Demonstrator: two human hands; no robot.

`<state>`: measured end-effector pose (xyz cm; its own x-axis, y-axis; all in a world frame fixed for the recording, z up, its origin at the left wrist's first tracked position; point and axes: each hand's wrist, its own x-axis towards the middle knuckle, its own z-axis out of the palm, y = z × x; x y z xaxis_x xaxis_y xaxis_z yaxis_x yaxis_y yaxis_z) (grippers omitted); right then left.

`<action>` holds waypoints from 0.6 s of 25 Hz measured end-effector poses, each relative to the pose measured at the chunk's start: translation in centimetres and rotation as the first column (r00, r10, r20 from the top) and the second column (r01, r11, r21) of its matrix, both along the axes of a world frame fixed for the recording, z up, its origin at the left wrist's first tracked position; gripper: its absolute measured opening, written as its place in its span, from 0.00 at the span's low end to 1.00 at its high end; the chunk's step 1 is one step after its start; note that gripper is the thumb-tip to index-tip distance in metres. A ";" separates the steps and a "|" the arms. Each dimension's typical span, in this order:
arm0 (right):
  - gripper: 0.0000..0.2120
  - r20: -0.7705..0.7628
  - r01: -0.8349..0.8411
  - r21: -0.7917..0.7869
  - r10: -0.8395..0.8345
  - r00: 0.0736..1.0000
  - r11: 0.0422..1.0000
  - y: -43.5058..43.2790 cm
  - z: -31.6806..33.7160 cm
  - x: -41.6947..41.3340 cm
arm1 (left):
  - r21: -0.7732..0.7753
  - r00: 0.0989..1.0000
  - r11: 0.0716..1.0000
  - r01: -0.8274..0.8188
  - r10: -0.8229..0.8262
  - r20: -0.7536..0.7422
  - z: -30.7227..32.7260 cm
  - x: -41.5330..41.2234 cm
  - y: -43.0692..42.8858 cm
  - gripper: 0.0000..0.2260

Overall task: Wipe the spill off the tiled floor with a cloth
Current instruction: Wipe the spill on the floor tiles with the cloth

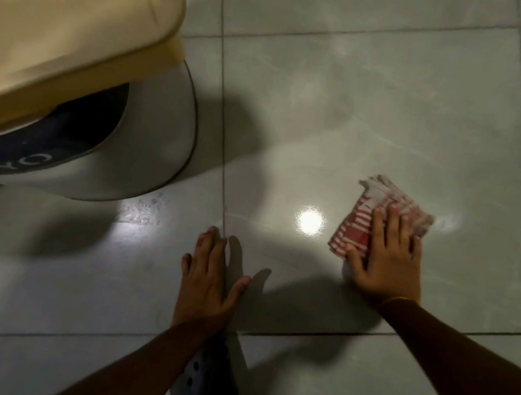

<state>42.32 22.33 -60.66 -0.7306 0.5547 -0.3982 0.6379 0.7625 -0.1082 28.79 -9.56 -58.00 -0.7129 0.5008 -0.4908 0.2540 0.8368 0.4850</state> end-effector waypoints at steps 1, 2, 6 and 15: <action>0.46 0.027 -0.003 -0.011 0.003 1.000 1.000 0.8 0.4 0.5 | 0.002 1.000 1.000 0.006 -0.006 -0.005 0.0 0.0 0.0 0.40; 0.46 0.045 0.001 -0.013 -0.001 0.999 1.000 1.0 0.6 0.3 | 0.000 1.000 1.000 0.013 -0.013 -0.009 -0.1 0.0 0.0 0.40; 0.45 0.012 -0.033 -0.005 0.033 0.999 0.999 -3.5 -0.4 -6.2 | 0.012 1.000 1.000 0.007 -0.007 0.016 0.1 -0.1 -0.1 0.41; 0.35 -0.267 -0.579 -0.150 0.531 0.804 0.802 -16.0 -0.3 -0.3 | 0.135 0.993 0.985 -0.108 0.101 0.057 -0.2 0.1 -0.3 0.42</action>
<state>42.03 6.28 -60.99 -0.9623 -0.0528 -0.2669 0.0570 0.9202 -0.3874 28.92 -9.81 -58.21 -0.7412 0.4903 -0.4585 0.1415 0.7818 0.6073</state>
